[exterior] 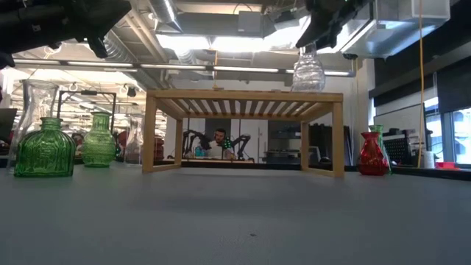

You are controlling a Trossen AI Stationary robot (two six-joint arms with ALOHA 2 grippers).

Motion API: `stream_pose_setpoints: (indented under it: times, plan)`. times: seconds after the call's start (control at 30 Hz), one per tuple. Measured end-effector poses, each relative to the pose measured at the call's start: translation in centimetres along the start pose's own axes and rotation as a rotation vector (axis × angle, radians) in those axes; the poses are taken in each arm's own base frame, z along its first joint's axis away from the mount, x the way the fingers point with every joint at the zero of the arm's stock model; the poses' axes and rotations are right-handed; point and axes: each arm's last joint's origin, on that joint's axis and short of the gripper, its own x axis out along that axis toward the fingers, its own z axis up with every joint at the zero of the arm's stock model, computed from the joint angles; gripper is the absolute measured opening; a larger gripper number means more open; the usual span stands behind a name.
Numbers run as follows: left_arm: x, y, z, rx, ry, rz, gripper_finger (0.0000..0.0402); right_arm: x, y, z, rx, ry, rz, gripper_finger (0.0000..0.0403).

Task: Sort vases onto shelf
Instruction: Put the transparent vase on the shelf aligned with the other transparent vase

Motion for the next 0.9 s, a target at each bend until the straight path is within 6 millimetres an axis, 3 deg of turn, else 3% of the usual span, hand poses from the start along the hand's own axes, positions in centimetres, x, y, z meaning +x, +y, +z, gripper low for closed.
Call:
stream_pose_setpoints:
  times: [0.9]
  plan:
    - [0.0, 0.0, 0.0, 0.007, 0.000, 0.000, 0.0002, 1.3, -0.1, -0.5, 0.000, 0.005, 0.003, 0.0207]
